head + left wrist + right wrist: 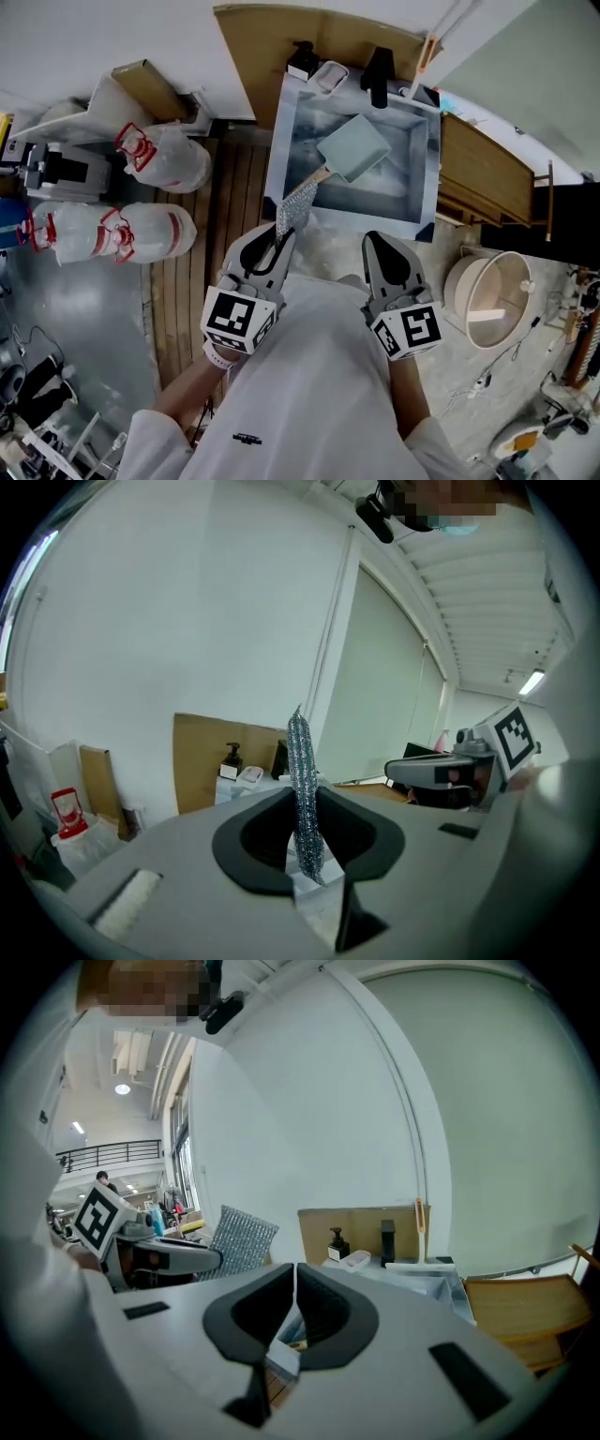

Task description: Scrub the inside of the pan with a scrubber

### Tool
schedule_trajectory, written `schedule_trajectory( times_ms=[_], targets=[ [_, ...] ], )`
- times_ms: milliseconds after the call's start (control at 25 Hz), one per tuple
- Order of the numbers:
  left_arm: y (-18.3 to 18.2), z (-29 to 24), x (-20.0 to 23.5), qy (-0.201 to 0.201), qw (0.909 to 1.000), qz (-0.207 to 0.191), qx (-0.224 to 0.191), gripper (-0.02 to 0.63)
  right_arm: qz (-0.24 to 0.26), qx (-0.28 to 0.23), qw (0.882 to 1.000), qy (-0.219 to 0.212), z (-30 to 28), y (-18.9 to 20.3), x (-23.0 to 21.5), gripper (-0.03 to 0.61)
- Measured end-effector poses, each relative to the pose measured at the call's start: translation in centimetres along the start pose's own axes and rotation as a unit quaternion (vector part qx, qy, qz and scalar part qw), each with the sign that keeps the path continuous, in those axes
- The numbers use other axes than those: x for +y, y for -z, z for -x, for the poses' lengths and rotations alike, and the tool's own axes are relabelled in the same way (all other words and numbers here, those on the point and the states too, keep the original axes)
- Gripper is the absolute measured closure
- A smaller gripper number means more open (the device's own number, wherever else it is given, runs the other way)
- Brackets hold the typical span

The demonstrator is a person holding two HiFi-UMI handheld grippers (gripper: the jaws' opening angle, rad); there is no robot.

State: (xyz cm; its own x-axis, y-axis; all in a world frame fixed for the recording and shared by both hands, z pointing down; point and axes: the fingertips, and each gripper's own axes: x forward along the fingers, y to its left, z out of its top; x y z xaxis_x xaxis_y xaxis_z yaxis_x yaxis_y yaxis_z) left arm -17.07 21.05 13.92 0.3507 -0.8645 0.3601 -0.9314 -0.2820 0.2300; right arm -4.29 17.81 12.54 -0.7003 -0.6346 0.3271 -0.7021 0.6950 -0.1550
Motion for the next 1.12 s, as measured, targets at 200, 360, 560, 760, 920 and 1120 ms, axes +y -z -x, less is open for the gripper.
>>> schedule_trajectory(
  times_ms=[200,360,560,760,920,1120],
  targets=[
    [-0.8,-1.8,3.9,0.031,0.9994,-0.002,0.011,0.538,-0.008,0.01,0.999,0.029,-3.6,-0.4,0.8,0.569],
    [-0.8,-3.3,5.0,0.05,0.9982,-0.012,0.031,0.538,-0.022,0.016,0.998,0.049,-4.5,-0.2,0.2,0.569],
    [-0.7,-4.7,5.6,0.059,0.9966,-0.021,0.052,0.538,-0.031,0.011,0.998,0.059,-5.1,-0.5,-0.7,0.569],
    [-1.0,-6.6,5.7,0.066,0.9955,-0.031,0.06,0.538,-0.038,0.008,0.997,0.067,-5.6,0.0,-2.3,0.569],
    [-1.2,-8.9,5.7,0.076,0.9933,-0.047,0.074,0.539,-0.04,0.008,0.997,0.072,-6.1,0.0,-3.6,0.569],
    [-0.6,-12.4,5.2,0.082,0.9894,-0.057,0.105,0.539,-0.034,0.018,0.997,0.072,-7.0,0.7,-5.9,0.569]
  ],
)
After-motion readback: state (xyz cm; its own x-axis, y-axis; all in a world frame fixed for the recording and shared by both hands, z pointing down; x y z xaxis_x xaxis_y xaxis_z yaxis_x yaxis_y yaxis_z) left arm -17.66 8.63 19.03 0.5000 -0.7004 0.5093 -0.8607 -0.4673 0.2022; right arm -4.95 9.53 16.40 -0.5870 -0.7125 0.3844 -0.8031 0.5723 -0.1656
